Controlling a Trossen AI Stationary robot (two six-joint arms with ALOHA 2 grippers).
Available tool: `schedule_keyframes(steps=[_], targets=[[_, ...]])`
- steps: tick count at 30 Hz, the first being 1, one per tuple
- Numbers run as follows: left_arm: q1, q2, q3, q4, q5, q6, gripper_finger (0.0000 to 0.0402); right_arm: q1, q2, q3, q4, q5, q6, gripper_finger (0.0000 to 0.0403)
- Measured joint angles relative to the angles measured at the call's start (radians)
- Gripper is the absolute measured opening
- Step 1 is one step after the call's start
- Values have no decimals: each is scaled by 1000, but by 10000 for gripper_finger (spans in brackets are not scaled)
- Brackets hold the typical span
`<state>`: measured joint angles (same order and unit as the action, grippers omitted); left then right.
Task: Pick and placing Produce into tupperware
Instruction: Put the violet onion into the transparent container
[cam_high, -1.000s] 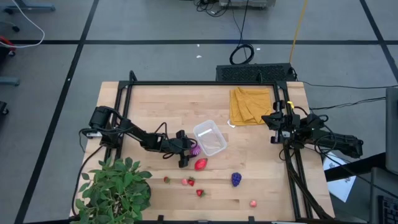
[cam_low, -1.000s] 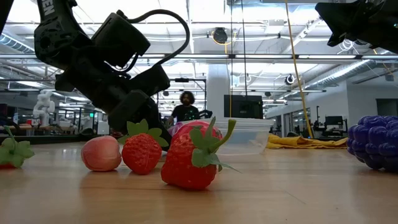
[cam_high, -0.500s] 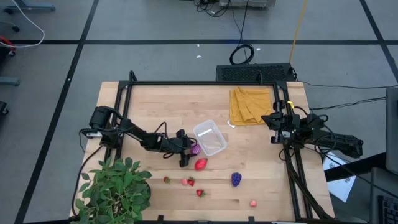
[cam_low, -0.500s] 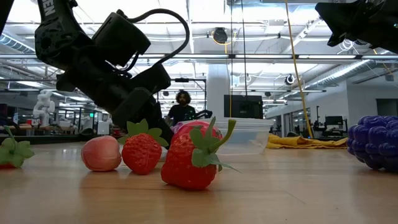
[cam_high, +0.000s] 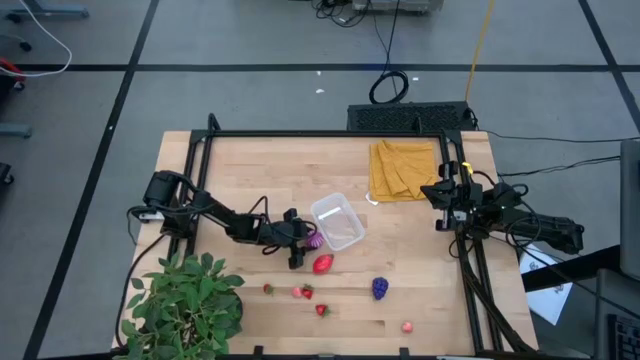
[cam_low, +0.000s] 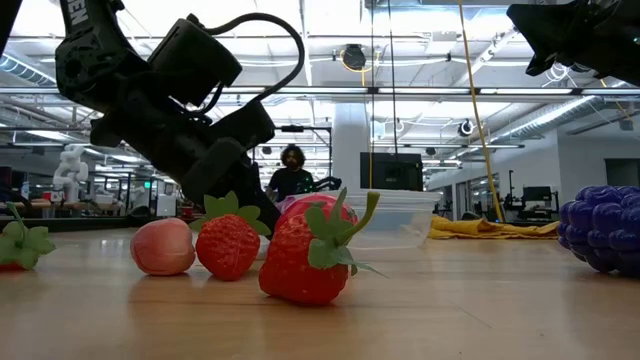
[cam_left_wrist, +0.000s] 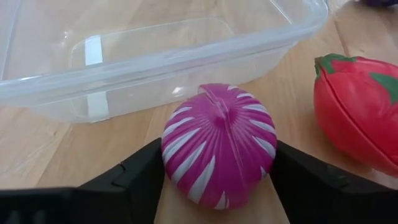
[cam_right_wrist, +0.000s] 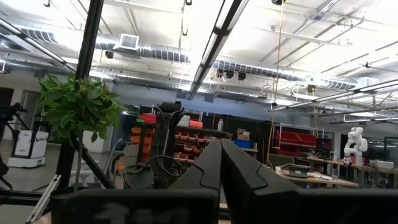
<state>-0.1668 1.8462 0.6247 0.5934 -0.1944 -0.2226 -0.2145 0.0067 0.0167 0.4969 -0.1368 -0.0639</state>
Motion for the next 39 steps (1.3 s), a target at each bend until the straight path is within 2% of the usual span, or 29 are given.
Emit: schedule_keyframes(steps=[10, 17, 27, 32, 39], targets=[[-24, -4, 2, -28, -51, -20, 251, 0, 0, 0, 0, 0, 0, 0], [-34, -121, 1, -183, -106, -39, 273, 0, 0, 0, -1, 0, 0, 0], [-73, -267, 1, -316, -218, -19, 264, 0, 0, 0, -1, 0, 0, 0], [-74, -301, 1, -322, -253, 1, 273, 0, 0, 0, -1, 0, -1, 0], [-21, -301, 1, -208, -270, 98, 274, 0, 0, 0, 0, 0, -2, 0]])
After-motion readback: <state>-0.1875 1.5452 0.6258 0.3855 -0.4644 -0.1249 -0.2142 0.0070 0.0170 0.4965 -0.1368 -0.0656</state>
